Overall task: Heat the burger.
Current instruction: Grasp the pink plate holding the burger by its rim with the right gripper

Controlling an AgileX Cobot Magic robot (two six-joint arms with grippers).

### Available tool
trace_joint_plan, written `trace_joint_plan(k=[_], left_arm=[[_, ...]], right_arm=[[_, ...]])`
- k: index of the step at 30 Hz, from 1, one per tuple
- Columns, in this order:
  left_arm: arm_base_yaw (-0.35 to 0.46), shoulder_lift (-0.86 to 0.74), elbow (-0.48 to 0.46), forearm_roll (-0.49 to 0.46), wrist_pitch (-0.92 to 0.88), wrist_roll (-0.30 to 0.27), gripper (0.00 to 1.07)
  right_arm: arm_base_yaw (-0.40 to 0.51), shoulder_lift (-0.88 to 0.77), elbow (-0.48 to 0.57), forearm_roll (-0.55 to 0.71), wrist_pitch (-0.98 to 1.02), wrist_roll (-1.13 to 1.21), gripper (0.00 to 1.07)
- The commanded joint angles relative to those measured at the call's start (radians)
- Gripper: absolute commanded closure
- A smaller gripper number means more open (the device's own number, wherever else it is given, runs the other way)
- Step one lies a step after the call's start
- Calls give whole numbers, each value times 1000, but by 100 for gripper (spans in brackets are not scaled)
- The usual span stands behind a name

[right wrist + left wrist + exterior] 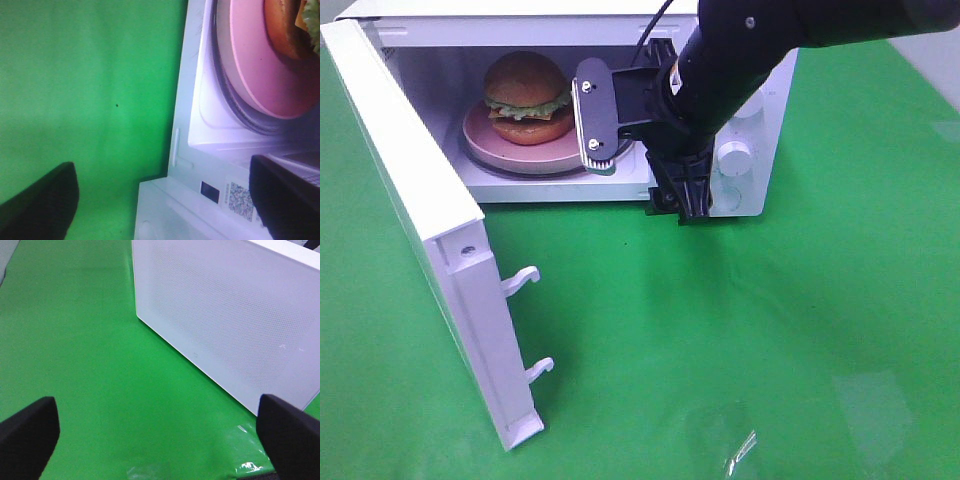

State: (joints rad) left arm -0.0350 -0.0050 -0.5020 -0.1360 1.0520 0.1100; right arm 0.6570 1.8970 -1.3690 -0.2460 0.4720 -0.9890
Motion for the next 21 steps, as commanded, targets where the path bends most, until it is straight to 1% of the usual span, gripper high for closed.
trace_joint_plan(k=[1,2,6,7,8,9,10,11,12,13,15,16,21], left_arm=[[3,-15,3,-1,-13,2,7],[3,-15,3,-1,-13,2,7],[3,-15,3,-1,-13,2,7],[3,-15,3,-1,-13,2,7],[3,-15,3,-1,-13,2,7],[3,-15,3,-1,-13,2,7],[3,-15,3,-1,-13,2,7],[3,-15,3,-1,-13,2,7],[3,-15,3,-1,-13,2,7],[3,-15,3,-1,-13,2,7],[3,-15,3,-1,-13,2,7],[3,-15,3,-1,-13,2,7],[3,-15,3,-1,-13,2,7]], right_arm=[[-1,26,-32,-6,-4,20,19],[12,48,-58,-9,-4,20,20],[24,81,-96,-16,-18,20,20],[34,106,-124,-15,-32,23,20],[34,106,-124,-15,-32,23,20],[34,133,-155,-14,-36,34,20],[34,133,-155,-14,-36,34,20],[41,161,-187,-15,-33,52,21],[41,161,-187,-15,-33,52,21],[44,187,-216,-15,-29,56,21],[45,198,-227,-15,-29,56,21],[46,220,-257,-7,-31,56,22],[46,259,-304,1,-27,56,22]])
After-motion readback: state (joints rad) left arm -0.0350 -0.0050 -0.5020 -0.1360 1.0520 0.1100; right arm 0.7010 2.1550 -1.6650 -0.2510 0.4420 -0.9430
